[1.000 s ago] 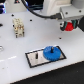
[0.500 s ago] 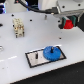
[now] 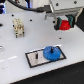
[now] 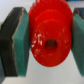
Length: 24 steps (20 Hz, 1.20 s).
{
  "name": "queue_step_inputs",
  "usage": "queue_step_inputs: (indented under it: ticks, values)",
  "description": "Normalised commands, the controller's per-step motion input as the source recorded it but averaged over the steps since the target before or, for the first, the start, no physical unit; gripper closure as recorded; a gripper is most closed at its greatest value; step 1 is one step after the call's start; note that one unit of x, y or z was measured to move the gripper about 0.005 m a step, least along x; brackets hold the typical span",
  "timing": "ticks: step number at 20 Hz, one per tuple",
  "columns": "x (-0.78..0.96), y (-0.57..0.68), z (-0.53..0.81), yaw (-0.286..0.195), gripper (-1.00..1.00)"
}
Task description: Insert the blue gear onto the right peg, followed by the red gear
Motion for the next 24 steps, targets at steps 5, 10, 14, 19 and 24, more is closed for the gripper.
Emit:
queue_step_inputs:
  ticks: [5,10,14,19,24]
  values:
    - [0.75,-0.27,0.13,0.000,1.00]
    - [0.72,-0.24,0.07,0.000,1.00]
    - [0.53,-0.21,-0.01,0.000,1.00]
    - [0.31,-0.16,-0.06,0.000,1.00]
    - [0.21,-0.09,-0.09,0.000,1.00]
